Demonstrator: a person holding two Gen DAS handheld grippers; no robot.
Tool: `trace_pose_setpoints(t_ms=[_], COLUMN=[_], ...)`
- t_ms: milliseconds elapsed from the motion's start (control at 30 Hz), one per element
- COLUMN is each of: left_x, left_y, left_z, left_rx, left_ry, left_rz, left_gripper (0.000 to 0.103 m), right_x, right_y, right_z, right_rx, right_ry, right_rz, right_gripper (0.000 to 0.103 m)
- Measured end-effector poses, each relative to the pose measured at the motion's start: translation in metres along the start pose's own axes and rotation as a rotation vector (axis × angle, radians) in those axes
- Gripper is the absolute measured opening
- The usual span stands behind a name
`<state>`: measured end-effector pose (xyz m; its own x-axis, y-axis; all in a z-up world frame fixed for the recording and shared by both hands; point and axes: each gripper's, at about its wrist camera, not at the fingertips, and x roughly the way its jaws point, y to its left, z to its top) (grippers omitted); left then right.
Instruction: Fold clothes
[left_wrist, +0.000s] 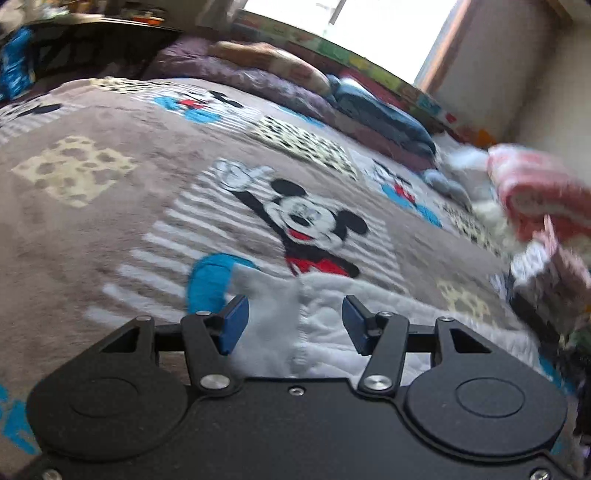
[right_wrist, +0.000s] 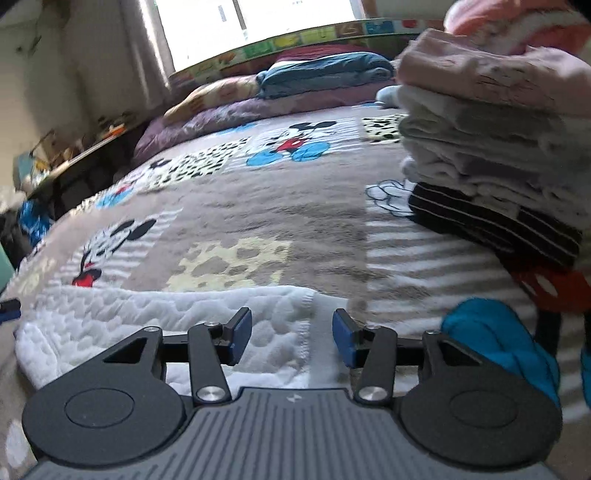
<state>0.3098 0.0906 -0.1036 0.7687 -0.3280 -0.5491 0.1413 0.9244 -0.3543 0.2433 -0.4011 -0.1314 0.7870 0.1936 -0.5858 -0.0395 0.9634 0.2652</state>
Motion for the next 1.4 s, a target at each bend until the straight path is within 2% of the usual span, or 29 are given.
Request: trace_pose_setpoints(t_ms=[167,400,467,500,567,600,633,667,700,800,900,1133,1333,1400], left_x=[0.02,0.049,0.057,0.062,0.07,0.073,0.073,0.072,0.07,0.062,0.049,0.004,-0.043,-0.06], left_y=[-0.021,-0.029,-0.034,-0.036,-0.039,-0.039,-0.04,-0.041,-0.043,-0.047,-0.045,-0.047,-0.043,-0.041], left_z=[0.007,0.013,0.014,0.015,0.012,0.01,0.009,0.009,0.008,0.008,0.009,0.01,0.002,-0.004], left_rx=[0.093,0.19,0.23,0.25,0.275,0.29,0.294,0.296,0.316,0.349,0.338,0.362,0.356,0.363], left_ry=[0.021,0.066,0.077,0.085,0.105,0.109,0.107,0.104,0.096,0.069,0.04,-0.051,-0.13,-0.152], left_rz=[0.015,0.044,0.05,0.058,0.068,0.067,0.058,0.048,0.049,0.039,0.013,-0.04,-0.086,-0.095], left_gripper=[0.054,0.054,0.05,0.037,0.033,0.024,0.009,0.009,0.006,0.003,0.003,0.003,0.003,0.003], right_x=[0.015,0.03,0.032,0.033,0.033,0.032,0.03,0.027,0.024,0.015,0.003,-0.047,-0.098,-0.113], right_y=[0.003,0.0,-0.002,-0.002,-0.002,-0.002,-0.001,0.0,0.001,0.005,0.008,0.017,0.03,0.031], right_z=[0.003,0.002,0.001,0.001,0.0,0.0,0.001,0.001,0.002,0.003,0.005,0.004,-0.021,-0.033], right_rx=[-0.038,-0.047,-0.041,-0.04,-0.048,-0.054,-0.056,-0.059,-0.063,-0.067,-0.067,-0.047,0.014,0.042], right_ry=[0.032,0.064,0.068,0.068,0.059,0.049,0.034,0.017,0.005,-0.023,-0.048,-0.157,-0.255,-0.282], right_rz=[0.003,0.025,0.032,0.034,0.03,0.023,0.019,0.016,0.014,0.024,0.039,0.066,0.088,0.092], right_gripper=[0.055,0.059,0.053,0.047,0.036,0.027,0.019,0.014,0.009,0.007,0.007,0.006,0.006,0.002])
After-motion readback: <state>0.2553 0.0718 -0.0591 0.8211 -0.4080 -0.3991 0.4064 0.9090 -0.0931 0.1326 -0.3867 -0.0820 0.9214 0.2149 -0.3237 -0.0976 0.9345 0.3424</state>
